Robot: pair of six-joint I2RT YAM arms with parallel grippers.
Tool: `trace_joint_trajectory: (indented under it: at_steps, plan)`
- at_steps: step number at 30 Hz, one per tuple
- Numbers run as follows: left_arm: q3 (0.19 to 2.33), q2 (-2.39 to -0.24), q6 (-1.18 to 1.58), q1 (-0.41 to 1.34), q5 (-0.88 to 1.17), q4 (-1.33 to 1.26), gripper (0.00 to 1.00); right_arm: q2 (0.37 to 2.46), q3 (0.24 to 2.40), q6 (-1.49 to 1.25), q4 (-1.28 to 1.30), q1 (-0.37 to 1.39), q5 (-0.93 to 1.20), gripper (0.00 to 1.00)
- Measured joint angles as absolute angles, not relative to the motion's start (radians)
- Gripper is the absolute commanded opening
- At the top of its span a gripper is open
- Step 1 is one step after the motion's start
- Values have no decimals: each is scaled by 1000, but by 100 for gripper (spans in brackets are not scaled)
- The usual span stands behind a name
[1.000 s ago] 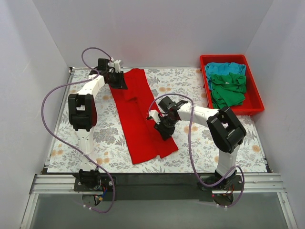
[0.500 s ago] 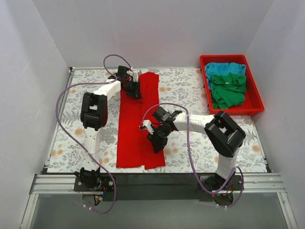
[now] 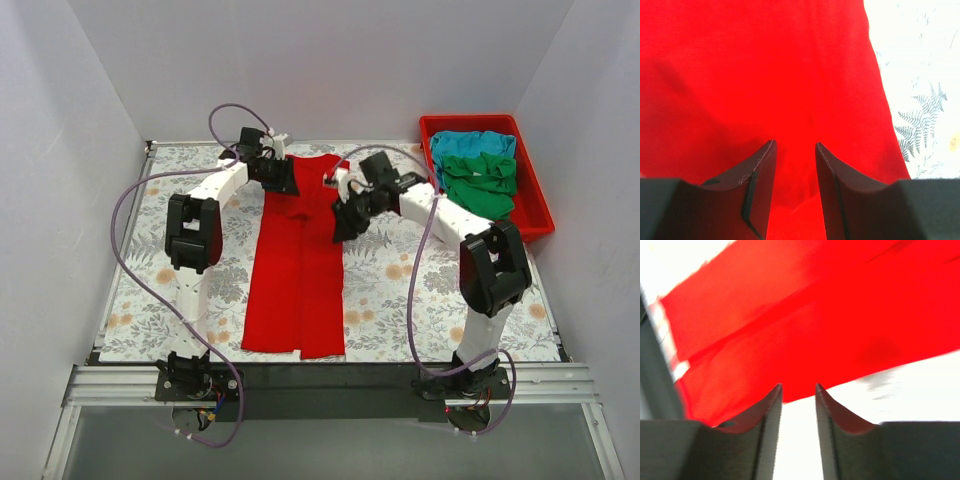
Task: Fold and stack the t-shirts
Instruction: Fold the tshirt
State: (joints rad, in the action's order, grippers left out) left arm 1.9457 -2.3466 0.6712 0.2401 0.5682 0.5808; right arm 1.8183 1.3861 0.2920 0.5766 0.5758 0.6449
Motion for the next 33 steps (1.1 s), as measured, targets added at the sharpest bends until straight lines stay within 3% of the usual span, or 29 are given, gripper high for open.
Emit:
trace_joint_trajectory:
  at_steps: [3, 9, 17, 20, 33]
  plan:
    - [1945, -2314, 671, 203, 569, 579, 33, 1894, 1582, 276, 564, 505, 589, 25]
    - [1883, -2271, 685, 167, 570, 557, 27, 2138, 1878, 183, 542, 506, 453, 17]
    - [1723, -2270, 710, 167, 570, 540, 25, 2333, 1949, 142, 559, 518, 328, 13]
    - [1707, -2265, 720, 166, 577, 519, 25, 2364, 1958, 134, 557, 517, 284, 6]
    - [1865, -2374, 767, 166, 580, 504, 24, 2461, 2111, 115, 517, 448, 146, 4]
